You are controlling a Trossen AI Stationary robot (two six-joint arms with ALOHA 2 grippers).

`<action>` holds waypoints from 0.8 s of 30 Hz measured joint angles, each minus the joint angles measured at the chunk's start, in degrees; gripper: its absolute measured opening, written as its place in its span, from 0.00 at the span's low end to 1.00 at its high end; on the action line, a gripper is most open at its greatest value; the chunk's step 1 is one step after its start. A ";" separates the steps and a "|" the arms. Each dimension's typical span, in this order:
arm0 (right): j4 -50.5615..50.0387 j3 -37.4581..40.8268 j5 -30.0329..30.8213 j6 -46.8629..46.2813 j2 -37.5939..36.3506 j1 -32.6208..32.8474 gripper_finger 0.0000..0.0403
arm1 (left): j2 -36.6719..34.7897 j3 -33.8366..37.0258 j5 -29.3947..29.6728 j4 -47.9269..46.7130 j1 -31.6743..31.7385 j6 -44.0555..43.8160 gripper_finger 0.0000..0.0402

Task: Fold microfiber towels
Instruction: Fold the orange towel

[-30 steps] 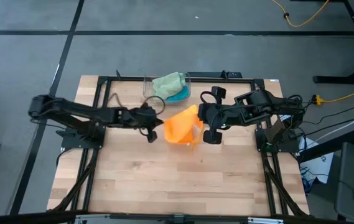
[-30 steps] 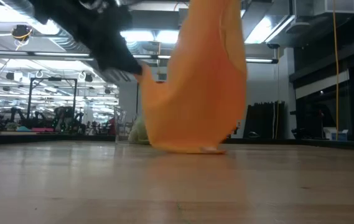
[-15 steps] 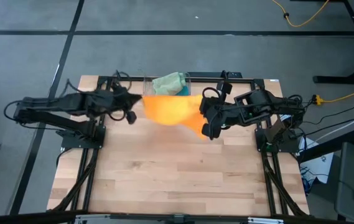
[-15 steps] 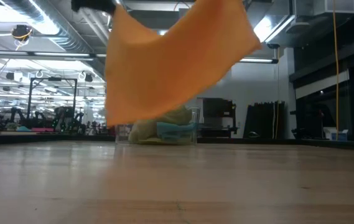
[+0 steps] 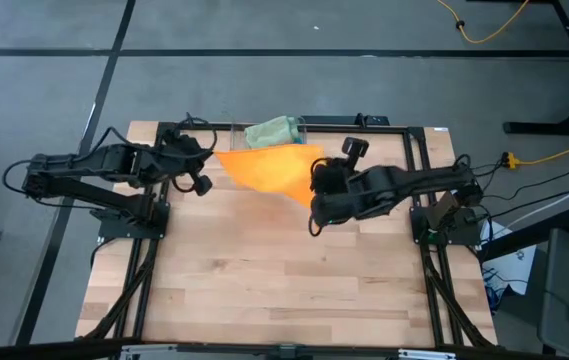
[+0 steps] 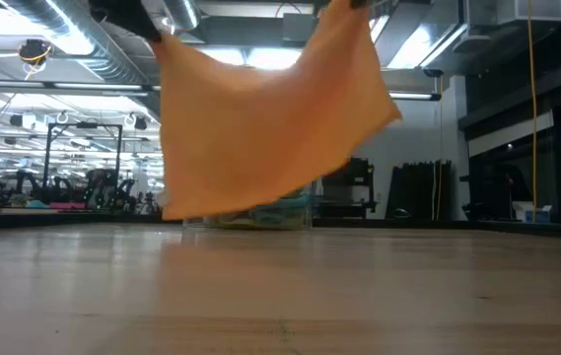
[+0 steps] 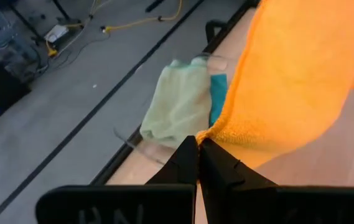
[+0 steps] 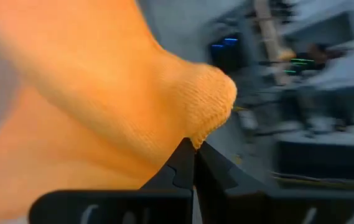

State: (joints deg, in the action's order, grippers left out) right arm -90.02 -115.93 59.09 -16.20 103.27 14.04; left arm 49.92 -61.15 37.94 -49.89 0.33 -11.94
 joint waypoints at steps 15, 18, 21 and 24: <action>7.58 28.86 -11.68 -22.68 -0.34 7.23 0.01 | 1.76 3.15 -8.05 -8.75 -14.00 -20.27 0.00; 17.02 32.63 -18.42 -22.32 -0.33 9.89 0.01 | 3.91 8.25 -12.24 -5.58 -18.14 -27.19 0.00; 25.51 35.87 -25.77 -21.13 -0.33 12.40 0.01 | 6.89 14.34 -16.96 2.29 -22.96 -32.97 0.00; 32.84 38.21 -31.91 -21.21 -0.31 14.65 0.01 | 10.55 18.68 -20.16 11.91 -28.21 -36.76 0.00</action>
State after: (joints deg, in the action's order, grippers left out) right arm -57.18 -77.72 27.18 -37.42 102.96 28.69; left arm 60.47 -42.47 17.77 -37.98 -27.89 -48.70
